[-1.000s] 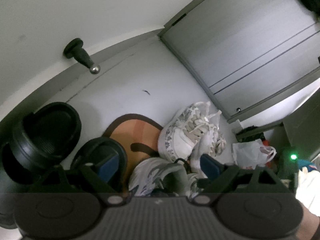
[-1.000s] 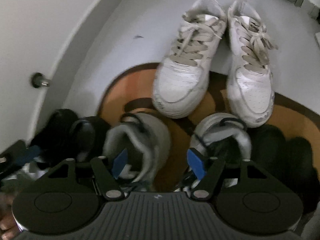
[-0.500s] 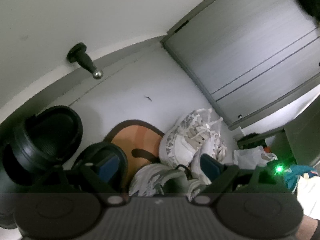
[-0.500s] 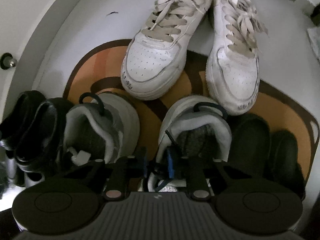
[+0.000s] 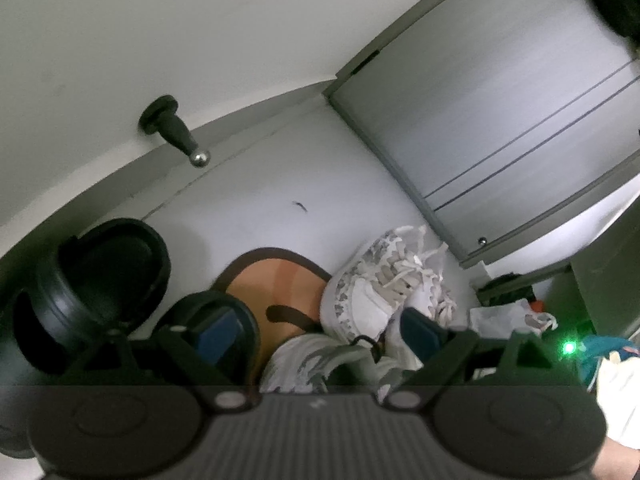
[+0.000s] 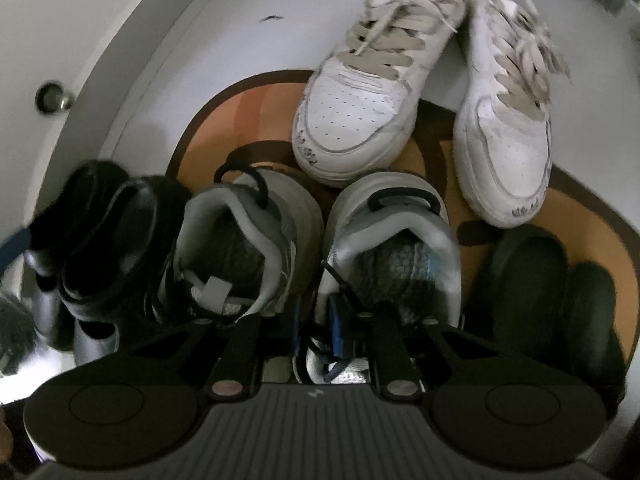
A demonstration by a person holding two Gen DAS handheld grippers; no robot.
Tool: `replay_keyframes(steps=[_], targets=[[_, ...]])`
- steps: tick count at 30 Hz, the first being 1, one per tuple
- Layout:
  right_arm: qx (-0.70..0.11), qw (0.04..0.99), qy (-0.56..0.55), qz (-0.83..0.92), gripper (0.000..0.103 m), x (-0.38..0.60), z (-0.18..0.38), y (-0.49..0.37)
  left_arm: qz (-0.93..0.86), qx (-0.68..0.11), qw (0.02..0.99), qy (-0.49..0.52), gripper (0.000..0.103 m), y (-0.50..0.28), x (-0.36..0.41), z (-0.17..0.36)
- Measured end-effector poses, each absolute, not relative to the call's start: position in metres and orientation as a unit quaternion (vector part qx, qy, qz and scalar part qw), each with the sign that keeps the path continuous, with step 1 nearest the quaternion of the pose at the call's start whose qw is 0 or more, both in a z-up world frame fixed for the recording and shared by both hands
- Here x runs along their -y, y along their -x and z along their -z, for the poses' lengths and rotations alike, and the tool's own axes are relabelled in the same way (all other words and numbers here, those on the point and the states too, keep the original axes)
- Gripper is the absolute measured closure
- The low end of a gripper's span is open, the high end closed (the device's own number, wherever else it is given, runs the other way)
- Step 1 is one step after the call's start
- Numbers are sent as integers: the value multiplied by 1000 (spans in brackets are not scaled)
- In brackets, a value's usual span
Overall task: Organize scattered shoes
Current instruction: 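Move the right tool over the mat toward the grey-white running shoes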
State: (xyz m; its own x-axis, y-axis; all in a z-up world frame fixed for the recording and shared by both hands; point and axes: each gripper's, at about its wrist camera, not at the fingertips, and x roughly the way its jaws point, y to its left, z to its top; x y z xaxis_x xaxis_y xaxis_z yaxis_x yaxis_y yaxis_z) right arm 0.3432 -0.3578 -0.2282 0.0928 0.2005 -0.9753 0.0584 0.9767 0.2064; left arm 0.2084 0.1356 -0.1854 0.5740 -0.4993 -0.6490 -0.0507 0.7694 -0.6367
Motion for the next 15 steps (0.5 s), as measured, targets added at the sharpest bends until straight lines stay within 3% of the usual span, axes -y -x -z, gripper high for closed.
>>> replay_keyframes(steps=[4, 5, 13, 15], targets=[[-660, 742, -102, -60, 26, 350, 215, -346, 132, -449, 826, 316, 12, -209, -135, 190], [-657, 744, -101, -63, 20, 346, 212, -346, 132, -449, 824, 319, 12, -209, -135, 190], [-667, 740, -66, -66, 18, 330, 220, -346, 130, -442, 830, 315, 12, -207, -137, 188], [-667, 739, -69, -62, 22, 331, 220, -348, 129, -442, 829, 317, 12, -207, -138, 188]])
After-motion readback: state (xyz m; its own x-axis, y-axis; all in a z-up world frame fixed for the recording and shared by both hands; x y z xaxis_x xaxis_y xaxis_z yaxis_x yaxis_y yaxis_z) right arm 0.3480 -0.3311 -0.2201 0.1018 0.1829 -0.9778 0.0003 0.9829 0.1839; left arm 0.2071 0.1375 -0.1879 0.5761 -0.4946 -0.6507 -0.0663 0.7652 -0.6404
